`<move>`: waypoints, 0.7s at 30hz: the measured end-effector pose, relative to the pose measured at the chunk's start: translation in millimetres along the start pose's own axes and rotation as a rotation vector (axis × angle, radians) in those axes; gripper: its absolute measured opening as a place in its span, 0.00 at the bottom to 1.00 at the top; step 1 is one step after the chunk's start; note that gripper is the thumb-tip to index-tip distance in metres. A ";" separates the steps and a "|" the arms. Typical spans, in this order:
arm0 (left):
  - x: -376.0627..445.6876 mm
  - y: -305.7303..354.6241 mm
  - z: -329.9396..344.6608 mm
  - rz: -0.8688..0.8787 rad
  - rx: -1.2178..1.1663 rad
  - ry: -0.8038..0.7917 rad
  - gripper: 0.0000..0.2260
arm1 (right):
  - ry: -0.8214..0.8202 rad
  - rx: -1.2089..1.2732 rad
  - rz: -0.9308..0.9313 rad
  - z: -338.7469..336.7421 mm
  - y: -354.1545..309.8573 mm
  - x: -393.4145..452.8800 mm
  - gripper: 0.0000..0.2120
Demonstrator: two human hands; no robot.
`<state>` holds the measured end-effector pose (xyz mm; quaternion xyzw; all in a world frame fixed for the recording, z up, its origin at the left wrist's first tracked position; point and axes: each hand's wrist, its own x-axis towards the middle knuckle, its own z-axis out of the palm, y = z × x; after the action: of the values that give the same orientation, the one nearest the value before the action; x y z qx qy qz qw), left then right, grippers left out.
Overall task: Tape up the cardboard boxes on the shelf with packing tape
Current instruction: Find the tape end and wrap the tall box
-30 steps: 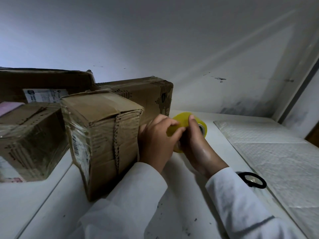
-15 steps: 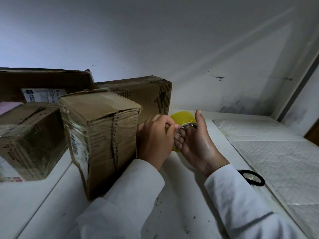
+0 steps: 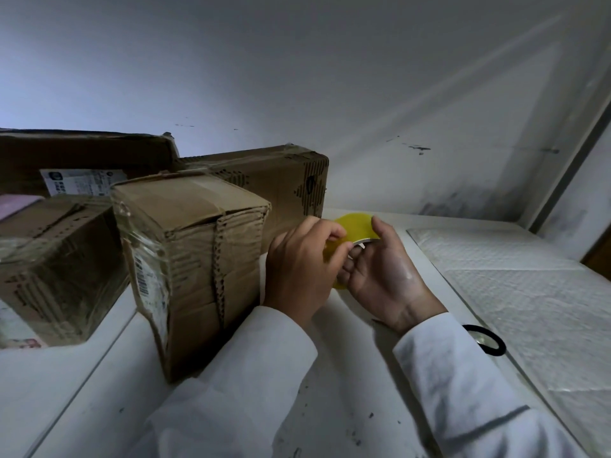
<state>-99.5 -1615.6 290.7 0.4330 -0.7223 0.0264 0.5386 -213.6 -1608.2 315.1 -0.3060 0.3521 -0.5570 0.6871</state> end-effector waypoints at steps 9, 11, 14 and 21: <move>0.7 -3.0 -1.2 -0.057 0.134 0.071 0.09 | 0.078 -0.068 -0.069 10.3 23.1 10.6 0.24; 1.3 -3.4 -2.1 -0.082 0.123 0.062 0.06 | 0.101 -0.140 -0.084 10.3 26.0 11.9 0.25; 1.5 -3.5 -1.9 -0.124 0.103 0.018 0.03 | 0.122 -0.217 -0.116 9.1 28.0 11.8 0.25; -3.2 -3.0 3.3 -0.159 0.102 -0.047 0.03 | 0.109 -0.238 -0.149 6.1 25.9 7.0 0.20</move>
<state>-99.9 -1617.2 285.4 0.5165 -0.6958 0.0101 0.4990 -193.4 -1610.0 296.5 -0.3800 0.4289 -0.5767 0.5823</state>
